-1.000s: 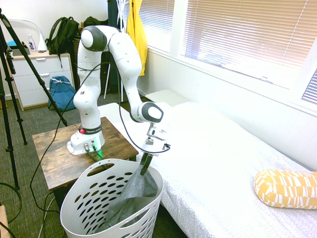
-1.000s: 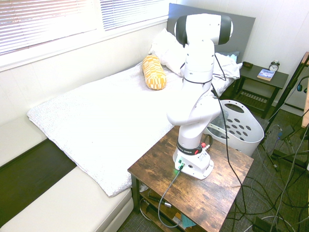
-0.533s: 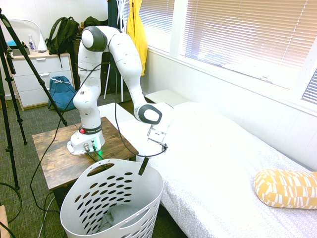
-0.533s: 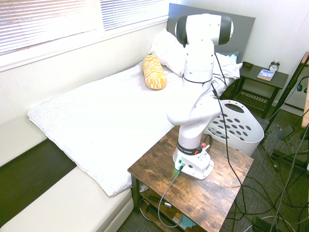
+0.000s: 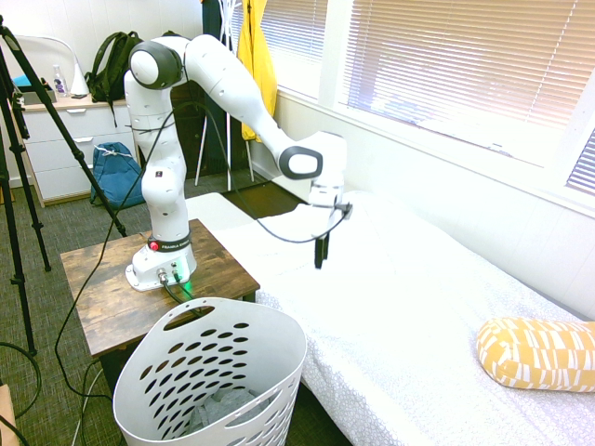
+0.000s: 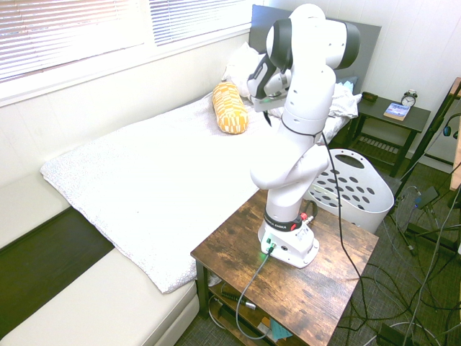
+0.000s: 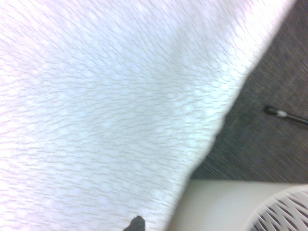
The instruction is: Put my clothes in the laundry bag
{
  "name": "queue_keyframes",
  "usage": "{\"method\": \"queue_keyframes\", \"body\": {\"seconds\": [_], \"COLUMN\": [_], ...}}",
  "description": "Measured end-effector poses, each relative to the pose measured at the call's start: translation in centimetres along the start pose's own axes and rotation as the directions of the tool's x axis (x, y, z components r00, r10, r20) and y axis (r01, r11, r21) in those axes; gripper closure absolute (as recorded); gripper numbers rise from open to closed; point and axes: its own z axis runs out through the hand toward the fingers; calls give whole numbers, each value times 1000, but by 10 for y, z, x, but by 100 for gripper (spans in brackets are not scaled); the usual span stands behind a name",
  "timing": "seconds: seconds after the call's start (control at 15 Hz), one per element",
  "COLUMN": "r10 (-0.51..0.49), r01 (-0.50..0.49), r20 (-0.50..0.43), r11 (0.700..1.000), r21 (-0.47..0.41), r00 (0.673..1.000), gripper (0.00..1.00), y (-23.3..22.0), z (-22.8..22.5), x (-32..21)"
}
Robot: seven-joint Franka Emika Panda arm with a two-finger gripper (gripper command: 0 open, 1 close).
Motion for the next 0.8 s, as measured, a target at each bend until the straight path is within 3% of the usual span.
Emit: {"method": "queue_keyframes", "body": {"seconds": [0.2,0.4,0.6,0.8], "r10": [-205,-409,-584,-731], "r01": [200,395,548,671], "r20": [26,17,51,80], "r11": [969,891,786,659], "r21": [143,225,285,340], "r00": [978,912,810,678], "gripper": [0,0,0,0], "y": [-88,-143,-170,-165], "z": [-67,-108,-122,-135], "x": [-118,-225,-300,-332]}}
